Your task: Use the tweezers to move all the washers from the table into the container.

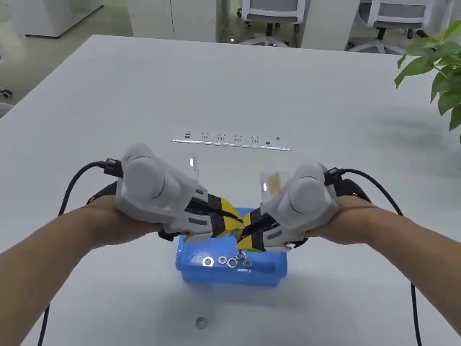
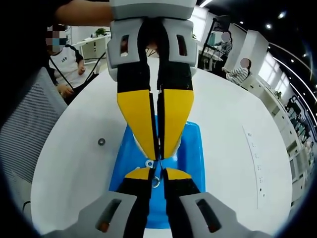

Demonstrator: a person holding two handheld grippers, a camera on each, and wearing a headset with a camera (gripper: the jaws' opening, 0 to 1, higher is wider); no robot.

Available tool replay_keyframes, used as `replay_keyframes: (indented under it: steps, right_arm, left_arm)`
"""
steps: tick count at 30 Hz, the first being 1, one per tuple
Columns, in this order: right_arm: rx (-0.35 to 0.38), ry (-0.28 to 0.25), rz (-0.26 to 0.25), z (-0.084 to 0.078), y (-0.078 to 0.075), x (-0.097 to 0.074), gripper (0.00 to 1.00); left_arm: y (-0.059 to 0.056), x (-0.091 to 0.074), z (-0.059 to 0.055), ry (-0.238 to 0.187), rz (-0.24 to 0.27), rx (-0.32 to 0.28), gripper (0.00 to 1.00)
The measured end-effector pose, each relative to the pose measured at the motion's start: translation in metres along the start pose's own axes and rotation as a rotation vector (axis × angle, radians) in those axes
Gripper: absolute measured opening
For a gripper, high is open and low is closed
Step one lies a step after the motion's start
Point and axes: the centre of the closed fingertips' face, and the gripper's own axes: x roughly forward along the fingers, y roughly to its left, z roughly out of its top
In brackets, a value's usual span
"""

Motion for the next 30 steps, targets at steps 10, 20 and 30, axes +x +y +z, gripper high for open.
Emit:
replay_keyframes:
  steps: [10, 20, 30]
  right_arm:
    - [0.034, -0.006, -0.016, 0.004, -0.001, -0.005, 0.17]
    - [0.105, -0.004, -0.053, 0.006, -0.002, -0.018, 0.27]
    - [0.175, -0.019, -0.082, 0.007, 0.001, -0.033, 0.36]
  left_arm:
    - [0.002, -0.006, 0.006, -0.007, 0.011, -0.016, 0.05]
    - [0.005, -0.015, 0.011, -0.010, 0.017, -0.019, 0.05]
    - [0.003, -0.022, 0.017, -0.008, 0.025, -0.026, 0.05]
